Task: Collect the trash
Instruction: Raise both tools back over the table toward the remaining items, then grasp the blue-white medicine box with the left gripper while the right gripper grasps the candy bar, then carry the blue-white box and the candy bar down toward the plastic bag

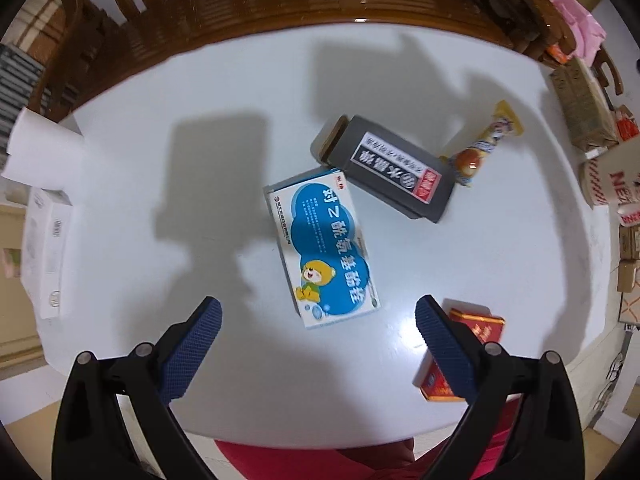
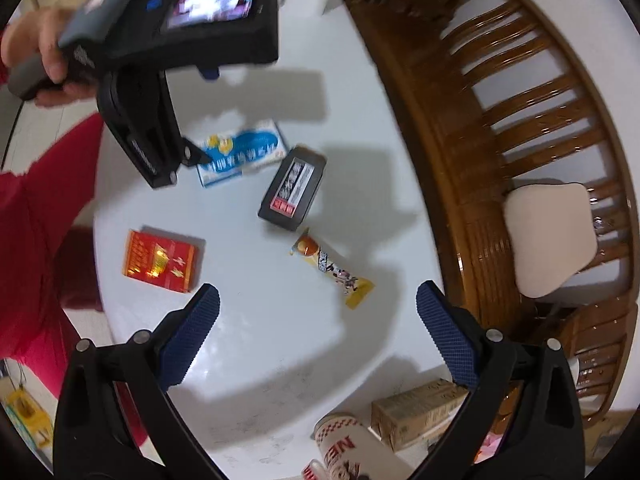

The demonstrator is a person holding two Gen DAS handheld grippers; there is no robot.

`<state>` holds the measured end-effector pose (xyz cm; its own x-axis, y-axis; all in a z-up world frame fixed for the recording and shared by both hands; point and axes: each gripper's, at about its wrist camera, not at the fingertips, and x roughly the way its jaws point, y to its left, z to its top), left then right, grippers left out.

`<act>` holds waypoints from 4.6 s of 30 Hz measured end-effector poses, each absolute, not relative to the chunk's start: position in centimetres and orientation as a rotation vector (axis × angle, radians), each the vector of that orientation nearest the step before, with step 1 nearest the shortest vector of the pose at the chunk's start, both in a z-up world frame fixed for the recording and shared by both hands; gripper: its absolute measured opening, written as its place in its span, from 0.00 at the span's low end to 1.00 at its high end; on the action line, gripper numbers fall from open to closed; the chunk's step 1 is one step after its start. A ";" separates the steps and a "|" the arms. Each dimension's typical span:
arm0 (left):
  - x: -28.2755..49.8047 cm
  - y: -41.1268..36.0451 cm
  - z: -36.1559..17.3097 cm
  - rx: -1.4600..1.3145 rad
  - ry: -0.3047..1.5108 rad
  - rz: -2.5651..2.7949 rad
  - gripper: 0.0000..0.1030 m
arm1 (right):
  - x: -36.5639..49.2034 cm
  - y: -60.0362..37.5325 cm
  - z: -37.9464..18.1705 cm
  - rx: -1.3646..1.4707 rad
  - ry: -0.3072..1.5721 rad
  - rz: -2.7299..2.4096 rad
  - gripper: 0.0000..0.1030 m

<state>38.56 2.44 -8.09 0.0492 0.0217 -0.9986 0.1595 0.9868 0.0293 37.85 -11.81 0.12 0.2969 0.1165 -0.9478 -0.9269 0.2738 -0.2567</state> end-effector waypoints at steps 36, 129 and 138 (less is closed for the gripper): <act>40.7 2.2 -14.9 0.113 1.560 -0.149 0.62 | 44.9 -9.6 -14.8 -0.971 1.351 0.922 0.12; 11.8 0.9 -33.7 0.089 1.583 -0.364 0.62 | 7.7 -11.5 -31.4 0.010 1.304 0.262 0.12; 13.1 1.1 -37.7 0.073 1.671 -0.340 0.62 | 8.0 -11.1 -36.1 0.035 1.409 0.249 0.12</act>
<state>13.14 1.11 -37.71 -0.1331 -0.1497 -0.9797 0.2455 0.9527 -0.1790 8.04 -11.07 -36.10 0.1397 0.1929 -0.9712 -0.1520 0.9734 0.1714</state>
